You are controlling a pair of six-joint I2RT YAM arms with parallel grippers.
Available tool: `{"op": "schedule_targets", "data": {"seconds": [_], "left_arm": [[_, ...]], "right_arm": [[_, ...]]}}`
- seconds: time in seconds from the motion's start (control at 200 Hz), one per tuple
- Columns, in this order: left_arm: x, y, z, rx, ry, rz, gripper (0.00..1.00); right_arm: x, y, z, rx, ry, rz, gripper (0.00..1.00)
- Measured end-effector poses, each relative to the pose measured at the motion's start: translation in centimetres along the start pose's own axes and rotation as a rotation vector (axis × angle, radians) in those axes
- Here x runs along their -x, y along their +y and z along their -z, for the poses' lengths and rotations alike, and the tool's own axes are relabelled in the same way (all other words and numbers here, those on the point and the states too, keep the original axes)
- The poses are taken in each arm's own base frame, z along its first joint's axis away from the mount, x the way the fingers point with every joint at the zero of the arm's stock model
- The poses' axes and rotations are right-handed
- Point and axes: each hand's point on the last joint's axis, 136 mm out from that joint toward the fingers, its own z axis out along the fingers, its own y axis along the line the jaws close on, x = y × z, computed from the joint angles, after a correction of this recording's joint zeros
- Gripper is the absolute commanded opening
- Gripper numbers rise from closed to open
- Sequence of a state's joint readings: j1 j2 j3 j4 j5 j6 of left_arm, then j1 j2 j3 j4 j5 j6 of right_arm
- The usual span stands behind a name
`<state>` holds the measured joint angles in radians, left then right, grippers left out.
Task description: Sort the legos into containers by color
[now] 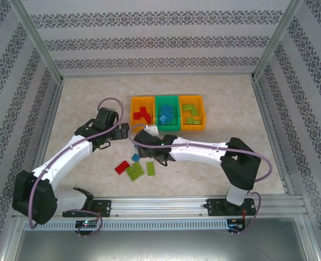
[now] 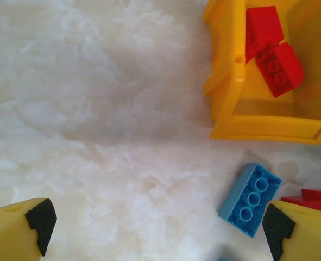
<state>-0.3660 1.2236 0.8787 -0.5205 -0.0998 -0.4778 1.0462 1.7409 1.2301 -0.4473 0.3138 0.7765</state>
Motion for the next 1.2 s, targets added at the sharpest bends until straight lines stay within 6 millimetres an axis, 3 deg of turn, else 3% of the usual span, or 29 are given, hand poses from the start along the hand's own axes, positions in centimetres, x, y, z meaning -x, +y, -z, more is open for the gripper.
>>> {"op": "schedule_targets", "data": {"seconds": [0.255,0.465,0.749,0.884,1.204], "left_arm": [[-3.0,1.8,0.4,0.029,0.041,0.06,0.99],[-6.4,2.5,0.1,0.022,0.119,0.125,0.99],[-9.8,2.6,0.1,-0.01,0.215,0.24,0.99],[-10.8,2.5,0.2,-0.026,0.238,0.279,1.0],[-13.6,2.5,0.4,-0.054,0.299,0.432,1.0]], "right_arm": [[8.5,-1.0,0.5,0.014,-0.128,0.014,0.59],[13.5,-1.4,-3.6,-0.002,-0.148,0.056,0.59],[15.1,-2.8,-8.9,-0.015,-0.086,0.097,0.62],[16.1,-2.4,-9.5,0.006,-0.09,0.116,0.66],[15.9,-1.7,-10.7,0.031,-0.061,0.164,0.79]]}}
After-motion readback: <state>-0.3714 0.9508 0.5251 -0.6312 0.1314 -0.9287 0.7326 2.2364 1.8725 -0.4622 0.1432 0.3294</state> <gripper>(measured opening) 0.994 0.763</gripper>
